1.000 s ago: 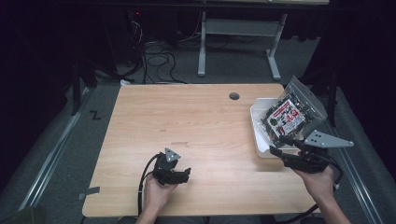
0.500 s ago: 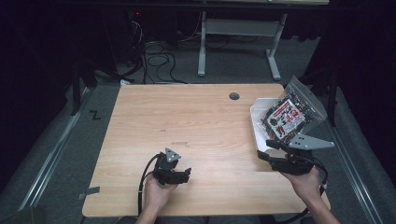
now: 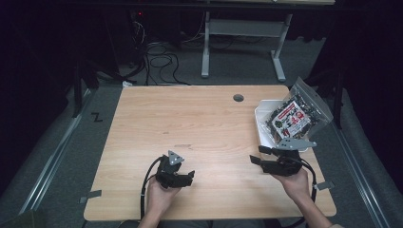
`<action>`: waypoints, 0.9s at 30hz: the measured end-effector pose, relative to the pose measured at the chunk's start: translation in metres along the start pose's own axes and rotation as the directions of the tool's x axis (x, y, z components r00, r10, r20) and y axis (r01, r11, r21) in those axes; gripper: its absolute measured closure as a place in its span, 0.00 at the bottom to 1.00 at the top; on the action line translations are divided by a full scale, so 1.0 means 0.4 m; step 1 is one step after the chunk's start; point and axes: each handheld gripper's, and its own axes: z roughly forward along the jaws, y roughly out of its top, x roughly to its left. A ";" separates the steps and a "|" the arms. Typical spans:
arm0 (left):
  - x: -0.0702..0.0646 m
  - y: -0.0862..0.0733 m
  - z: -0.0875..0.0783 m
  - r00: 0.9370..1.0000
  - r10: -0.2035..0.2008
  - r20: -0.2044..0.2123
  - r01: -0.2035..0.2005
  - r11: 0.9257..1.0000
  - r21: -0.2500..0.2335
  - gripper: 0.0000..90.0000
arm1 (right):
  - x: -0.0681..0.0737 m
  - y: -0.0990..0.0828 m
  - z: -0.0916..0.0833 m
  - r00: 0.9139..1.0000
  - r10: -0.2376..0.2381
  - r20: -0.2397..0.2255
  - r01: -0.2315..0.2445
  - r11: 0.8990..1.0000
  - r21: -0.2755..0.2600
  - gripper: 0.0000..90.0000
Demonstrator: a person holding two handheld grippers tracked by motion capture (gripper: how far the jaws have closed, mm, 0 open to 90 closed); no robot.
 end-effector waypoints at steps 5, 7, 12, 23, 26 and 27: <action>-0.001 0.000 -0.001 1.000 0.001 0.000 -0.001 1.000 -0.001 0.29 | 0.003 -0.008 0.027 1.000 -0.005 0.007 0.005 1.000 0.021 0.49; -0.001 0.000 0.000 1.000 0.001 0.001 -0.001 1.000 -0.001 0.29 | 0.003 -0.012 0.038 1.000 -0.002 0.008 0.002 0.999 0.035 0.49; -0.001 0.000 0.001 1.000 0.003 0.000 -0.003 1.000 0.001 0.29 | 0.002 -0.018 0.062 1.000 -0.001 0.013 0.000 0.998 0.059 0.49; -0.006 -0.001 0.004 1.000 0.016 -0.001 -0.016 1.000 0.008 0.29 | 0.004 -0.027 0.108 1.000 0.002 0.013 -0.003 0.994 0.109 0.49; -0.006 -0.001 0.004 1.000 0.016 0.000 -0.016 1.000 0.009 0.29 | 0.004 -0.031 0.119 1.000 0.009 0.012 -0.010 0.993 0.119 0.49; -0.005 -0.001 0.004 1.000 0.015 0.000 -0.015 1.000 0.009 0.29 | 0.003 -0.033 0.122 1.000 0.011 0.011 -0.012 0.992 0.122 0.49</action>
